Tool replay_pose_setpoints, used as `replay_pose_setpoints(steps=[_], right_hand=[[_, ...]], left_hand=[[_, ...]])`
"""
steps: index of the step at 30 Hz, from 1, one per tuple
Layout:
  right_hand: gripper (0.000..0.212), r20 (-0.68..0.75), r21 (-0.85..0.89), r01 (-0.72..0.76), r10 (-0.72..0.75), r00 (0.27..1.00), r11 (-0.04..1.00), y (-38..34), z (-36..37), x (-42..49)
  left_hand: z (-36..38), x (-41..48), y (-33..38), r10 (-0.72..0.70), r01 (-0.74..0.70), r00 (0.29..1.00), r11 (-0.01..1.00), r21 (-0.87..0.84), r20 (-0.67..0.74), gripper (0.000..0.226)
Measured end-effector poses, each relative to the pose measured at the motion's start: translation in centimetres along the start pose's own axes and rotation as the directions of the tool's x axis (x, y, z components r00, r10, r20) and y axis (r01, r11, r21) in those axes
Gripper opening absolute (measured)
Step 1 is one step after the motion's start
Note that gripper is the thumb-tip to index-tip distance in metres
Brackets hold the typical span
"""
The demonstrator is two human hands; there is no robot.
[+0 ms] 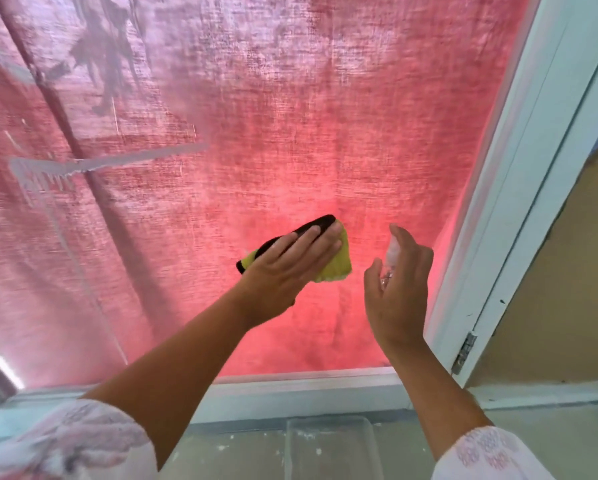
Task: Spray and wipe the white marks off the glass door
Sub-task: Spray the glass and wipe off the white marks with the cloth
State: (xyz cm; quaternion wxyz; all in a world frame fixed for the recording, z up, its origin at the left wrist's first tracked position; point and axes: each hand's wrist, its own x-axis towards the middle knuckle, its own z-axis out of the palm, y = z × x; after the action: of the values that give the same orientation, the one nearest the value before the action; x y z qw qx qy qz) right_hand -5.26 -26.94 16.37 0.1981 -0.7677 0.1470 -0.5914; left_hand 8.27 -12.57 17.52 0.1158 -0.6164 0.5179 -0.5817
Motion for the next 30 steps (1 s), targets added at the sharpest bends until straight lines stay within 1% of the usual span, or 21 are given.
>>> replay_pose_setpoints(steps=[2, 4, 5, 7, 11, 12, 13, 14, 15, 16, 17, 18, 19, 21, 23, 24, 26, 28, 30], right_hand=[[0.050, -0.003, 0.000, -0.013, 0.013, 1.000, 1.000, 0.2, 0.1, -0.2], [0.049, -0.020, -0.017, -0.022, 0.021, 1.000, 1.000, 0.3, 0.2, -0.2], [0.049, -0.030, -0.028, -0.024, 0.023, 0.999, 0.999, 0.4, 0.2, -0.1], [0.049, -0.035, -0.043, -0.036, 0.035, 0.999, 0.998, 0.7, 0.2, 0.0], [0.048, -0.040, -0.071, -0.077, 0.074, 0.996, 0.995, 1.4, 0.0, 0.3], [0.047, -0.038, -0.079, -0.084, 0.081, 0.996, 0.993, 1.5, 0.0, 0.4], [0.047, -0.036, -0.089, -0.082, 0.079, 0.996, 0.993, 1.6, 0.1, 0.4], [0.047, -0.037, -0.100, -0.071, 0.068, 0.997, 0.992, 1.6, 0.1, 0.4], [0.047, -0.036, -0.112, -0.056, 0.052, 0.998, 0.992, 1.8, 0.1, 0.3], [0.047, -0.034, -0.122, -0.043, 0.039, 0.999, 0.992, 1.9, 0.2, 0.2], [0.047, -0.033, -0.129, -0.035, 0.031, 0.999, 0.991, 2.0, 0.2, 0.1], [0.047, -0.031, -0.132, -0.031, 0.027, 0.999, 0.991, 2.2, 0.2, -0.1], [0.047, -0.029, -0.131, -0.029, 0.025, 0.999, 0.991, 2.3, 0.3, -0.2], [0.048, -0.019, -0.123, -0.029, 0.027, 0.999, 0.992, 2.4, 0.4, -0.4], [0.049, -0.008, -0.112, -0.021, 0.020, 1.000, 0.994, 2.3, 0.5, -0.7], [0.049, -0.002, -0.104, -0.004, 0.004, 1.000, 0.995, 2.1, 0.6, -0.9], [0.047, 0.001, -0.097, 0.039, -0.039, 0.999, 0.995, 1.7, 0.8, -1.3], [0.045, -0.013, -0.086, 0.056, -0.058, 0.998, 0.995, 1.3, 0.9, -1.3], [0.044, -0.029, -0.070, 0.060, -0.062, 0.998, 0.996, 1.0, 0.9, -1.1]], left_hand=[[-0.2, -1.5, -1.7, -0.075, 0.075, 0.997, 0.997, -0.014, -0.030, 0.059], [-0.3, -2.8, -3.3, -0.246, 0.242, 0.968, 0.968, -0.060, -0.054, 0.067], [-0.4, -3.1, -3.9, -0.339, 0.334, 0.940, 0.938, -0.095, -0.047, 0.069], [-0.5, -3.0, -4.3, -0.480, 0.468, 0.876, 0.871, -0.152, -0.051, 0.064], [0.0, -0.7, -1.9, -0.669, 0.642, 0.736, 0.738, -0.209, -0.101, 0.068], [0.2, -0.3, -1.1, -0.685, 0.653, 0.721, 0.724, -0.223, -0.109, 0.070], [0.6, -0.1, -0.2, -0.659, 0.625, 0.743, 0.746, -0.231, -0.117, 0.072], [0.9, -0.4, 0.7, -0.581, 0.547, 0.805, 0.806, -0.228, -0.124, 0.073], [1.2, -0.9, 1.7, -0.461, 0.431, 0.879, 0.877, -0.210, -0.119, 0.071], [1.4, -1.7, 2.6, -0.330, 0.308, 0.939, 0.932, -0.191, -0.098, 0.067], [1.6, -2.7, 3.3, -0.221, 0.207, 0.973, 0.963, -0.174, -0.065, 0.063], [1.7, -3.6, 3.9, -0.152, 0.145, 0.988, 0.974, -0.173, -0.026, 0.060], [1.7, -4.4, 4.1, -0.122, 0.122, 0.992, 0.976, -0.180, 0.008, 0.059], [1.6, -5.6, 3.7, -0.091, 0.097, 0.995, 0.981, -0.168, 0.045, 0.059], [1.4, -6.5, 2.9, -0.055, 0.061, 0.997, 0.987, -0.150, 0.047, 0.060], [1.2, -6.8, 2.6, -0.053, 0.060, 0.997, 0.987, -0.147, 0.048, 0.062], [0.7, -7.1, 2.0, -0.113, 0.120, 0.992, 0.981, -0.150, 0.059, 0.071], [0.0, -6.7, 1.2, -0.251, 0.254, 0.967, 0.957, -0.136, 0.043, 0.076], [-0.6, -5.6, 0.0, -0.418, 0.416, 0.908, 0.898, -0.140, 0.021, 0.076]])
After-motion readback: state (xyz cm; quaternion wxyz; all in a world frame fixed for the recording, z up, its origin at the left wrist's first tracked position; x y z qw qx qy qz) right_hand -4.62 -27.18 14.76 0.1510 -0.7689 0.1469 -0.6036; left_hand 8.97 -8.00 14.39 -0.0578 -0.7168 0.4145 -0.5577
